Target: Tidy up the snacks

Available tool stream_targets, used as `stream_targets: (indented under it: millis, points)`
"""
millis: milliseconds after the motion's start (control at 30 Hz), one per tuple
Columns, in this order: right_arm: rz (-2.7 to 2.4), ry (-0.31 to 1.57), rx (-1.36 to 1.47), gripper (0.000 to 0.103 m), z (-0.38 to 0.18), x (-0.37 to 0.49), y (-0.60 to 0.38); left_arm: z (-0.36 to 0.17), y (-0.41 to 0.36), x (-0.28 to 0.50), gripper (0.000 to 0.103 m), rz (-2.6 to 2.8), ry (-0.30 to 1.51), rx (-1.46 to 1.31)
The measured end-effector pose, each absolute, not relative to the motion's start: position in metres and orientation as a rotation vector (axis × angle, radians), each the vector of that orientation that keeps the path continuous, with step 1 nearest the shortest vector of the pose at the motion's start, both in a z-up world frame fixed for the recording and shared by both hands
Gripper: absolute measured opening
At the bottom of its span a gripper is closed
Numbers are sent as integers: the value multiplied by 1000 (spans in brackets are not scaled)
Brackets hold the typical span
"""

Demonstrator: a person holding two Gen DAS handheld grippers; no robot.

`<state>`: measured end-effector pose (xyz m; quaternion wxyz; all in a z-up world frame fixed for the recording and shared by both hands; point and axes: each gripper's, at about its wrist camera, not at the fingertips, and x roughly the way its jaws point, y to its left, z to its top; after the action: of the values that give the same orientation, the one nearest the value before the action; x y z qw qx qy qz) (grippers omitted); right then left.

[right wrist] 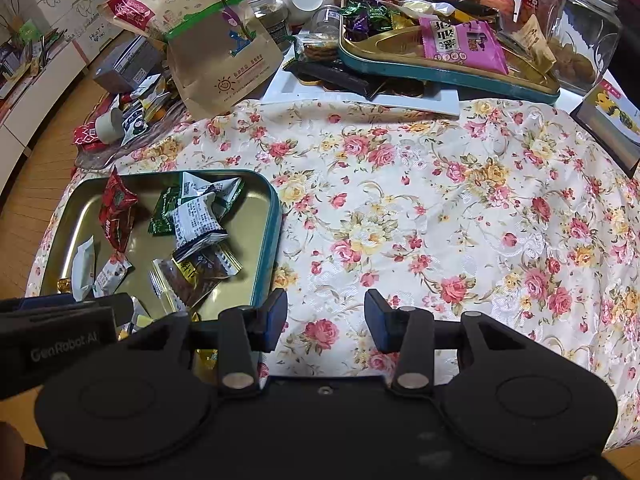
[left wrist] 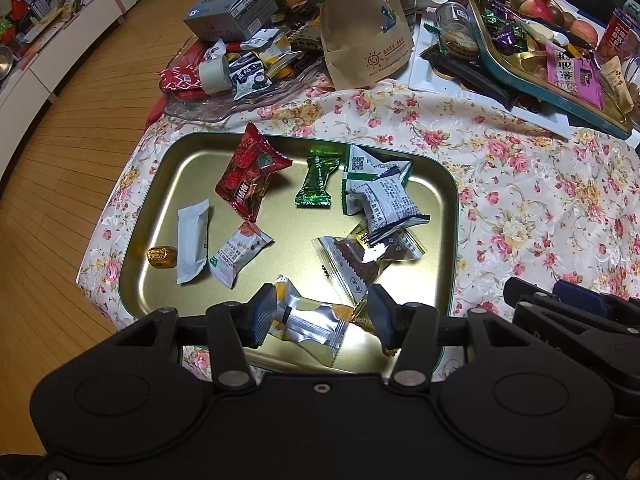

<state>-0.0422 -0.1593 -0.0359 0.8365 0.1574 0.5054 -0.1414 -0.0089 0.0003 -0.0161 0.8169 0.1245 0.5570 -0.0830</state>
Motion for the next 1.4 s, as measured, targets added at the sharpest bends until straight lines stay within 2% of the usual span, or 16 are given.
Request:
stream_targets:
  millis: [1400]
  points:
    - [-284,1076,337,46,-37,-42,-159,-17,-1,-10,57,-190,1194,270]
